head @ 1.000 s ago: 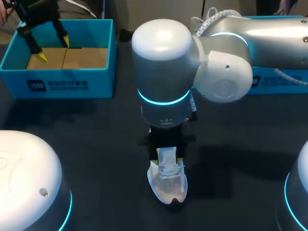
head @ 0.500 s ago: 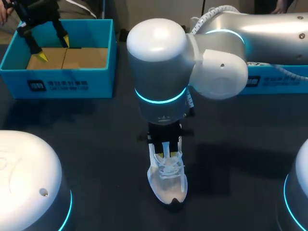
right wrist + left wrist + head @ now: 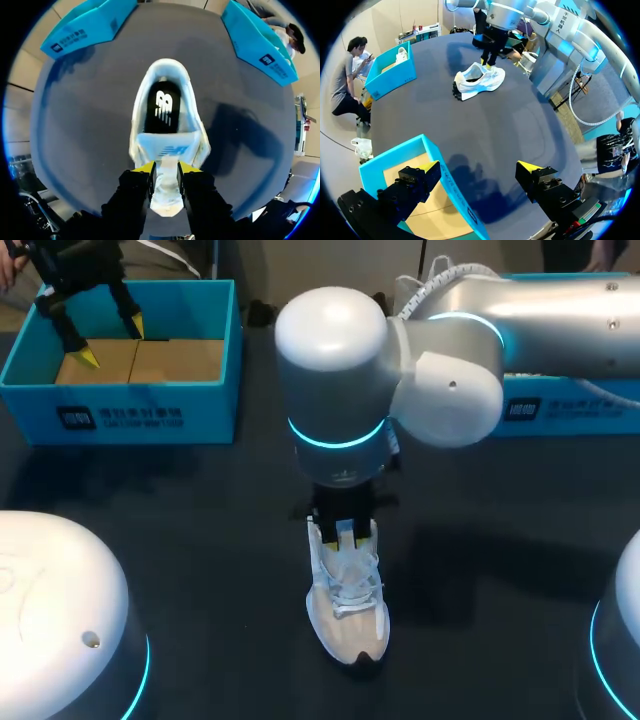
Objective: Take the shoe out of the shoebox, open the shoe tongue, remove and reinsert the insole, then place the shoe into the shoebox
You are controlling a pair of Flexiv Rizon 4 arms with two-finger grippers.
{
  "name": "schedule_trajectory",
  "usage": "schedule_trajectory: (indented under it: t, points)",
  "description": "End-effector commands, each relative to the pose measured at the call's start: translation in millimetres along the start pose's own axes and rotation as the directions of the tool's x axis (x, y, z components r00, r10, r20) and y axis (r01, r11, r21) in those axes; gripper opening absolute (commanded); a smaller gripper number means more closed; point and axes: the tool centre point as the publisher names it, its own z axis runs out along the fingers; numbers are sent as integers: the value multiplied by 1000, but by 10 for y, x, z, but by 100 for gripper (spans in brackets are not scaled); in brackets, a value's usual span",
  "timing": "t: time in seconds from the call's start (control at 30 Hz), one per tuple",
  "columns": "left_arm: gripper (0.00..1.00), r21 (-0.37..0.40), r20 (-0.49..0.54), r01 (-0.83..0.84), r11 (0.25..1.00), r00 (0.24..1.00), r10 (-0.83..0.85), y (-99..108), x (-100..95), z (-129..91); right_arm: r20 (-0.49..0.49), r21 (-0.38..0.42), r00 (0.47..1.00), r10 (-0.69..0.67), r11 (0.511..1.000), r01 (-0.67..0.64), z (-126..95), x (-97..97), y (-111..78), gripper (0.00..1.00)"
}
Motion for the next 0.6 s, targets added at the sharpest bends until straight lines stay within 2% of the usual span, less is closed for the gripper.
schedule_trajectory:
  t: [0.03, 0.13, 0.27, 0.37, 0.6]
  points:
    - [100, -3, -1, 0, 1000, 1000, 0, 1, 4, -2, -8, 22, 1000, 3, 1000, -3, 209, -11, 96, 29]
    - [100, -3, -1, 0, 1000, 1000, 0, 1, 4, -2, 5, 14, 1000, 4, 1000, -4, 175, 14, 149, 29]
    - [100, -3, -1, 0, 1000, 1000, 0, 1, 4, -2, 38, -2, 999, 8, 1000, -8, 25, -14, 94, 30]
    - [100, -3, -1, 0, 1000, 1000, 0, 1, 4, -2, 44, -7, 999, 5, 1000, -5, 0, -29, 76, 30]
    - [100, -3, -1, 0, 1000, 1000, 0, 1, 4, -2, -22, -4, 999, -45, 999, 45, 242, -36, 207, 32]
